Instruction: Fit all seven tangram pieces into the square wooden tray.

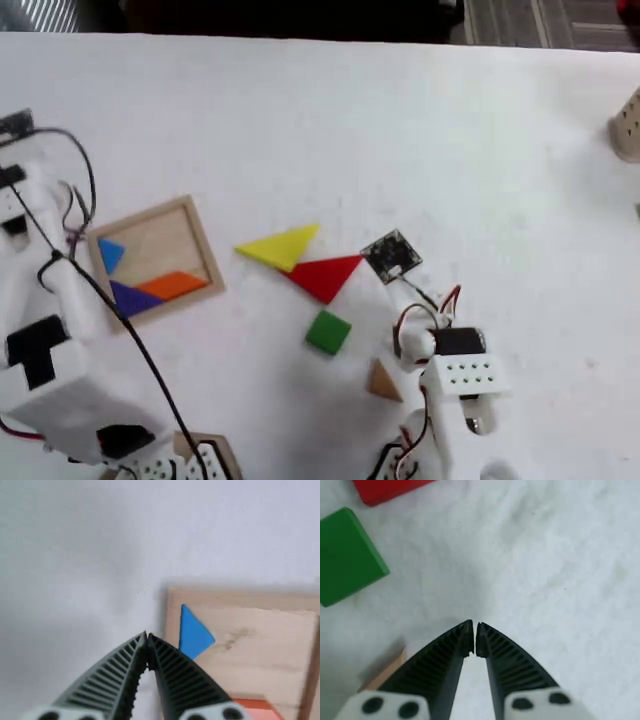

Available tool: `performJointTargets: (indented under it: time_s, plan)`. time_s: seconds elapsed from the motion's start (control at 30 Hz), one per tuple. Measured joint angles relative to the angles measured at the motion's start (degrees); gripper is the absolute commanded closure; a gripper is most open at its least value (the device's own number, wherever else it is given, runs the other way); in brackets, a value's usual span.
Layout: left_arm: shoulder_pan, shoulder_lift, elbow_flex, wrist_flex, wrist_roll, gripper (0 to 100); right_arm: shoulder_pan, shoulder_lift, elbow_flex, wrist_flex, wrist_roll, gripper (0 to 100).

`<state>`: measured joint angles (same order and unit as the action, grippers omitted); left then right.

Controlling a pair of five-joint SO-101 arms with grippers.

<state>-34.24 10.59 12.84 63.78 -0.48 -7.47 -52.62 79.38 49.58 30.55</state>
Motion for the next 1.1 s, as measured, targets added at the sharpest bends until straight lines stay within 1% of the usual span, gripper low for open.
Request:
performJointTargets:
  time_s: [0.07, 0.17, 0.23, 0.3, 0.43, 0.53, 0.67, 0.8, 0.87, 0.97, 1.1]
  plan:
    - [-0.09, -1.14, 5.27, -3.34, 0.09, 97, 0.0, 0.0, 0.0, 0.0, 0.0, 98.1]
    - [-0.18, -1.32, 9.85, -6.86, 0.09, 88, 0.0, 0.0, 0.0, 0.0, 0.0, 98.1]
    - [-0.35, -1.32, 10.2, -9.23, 0.44, 84, 0.0, 0.0, 0.0, 0.0, 0.0, 98.1]
    - [-1.85, 0.44, 9.58, -11.34, 1.41, 86, 0.0, 0.0, 0.0, 0.0, 0.0, 98.1]
    - [-4.75, 8.35, 2.81, -11.6, 8.18, 97, 0.0, 0.0, 0.0, 0.0, 0.0, 98.1]
    - [-4.84, 15.56, -6.33, -8.18, 9.93, 97, 0.0, 0.0, 0.0, 0.0, 0.0, 98.1]
    - [-4.75, 23.91, -18.99, -0.26, 10.29, 98, 0.0, 0.0, 0.0, 0.0, 0.0, 98.1]
    - [-3.6, 28.48, -27.25, 7.21, 7.56, 98, 0.0, 0.0, 0.0, 0.0, 0.0, 98.1]
    - [-2.9, 28.57, -28.22, 8.88, 5.98, 98, 0.0, 0.0, 0.0, 0.0, 0.0, 98.1]
    - [-1.23, 28.13, -28.04, 10.55, 5.45, 98, 0.0, 0.0, 0.0, 0.0, 0.0, 98.1]
    - [3.43, 23.38, -21.01, 10.73, 5.54, 98, 0.0, 0.0, 0.0, 0.0, 0.0, 98.1]
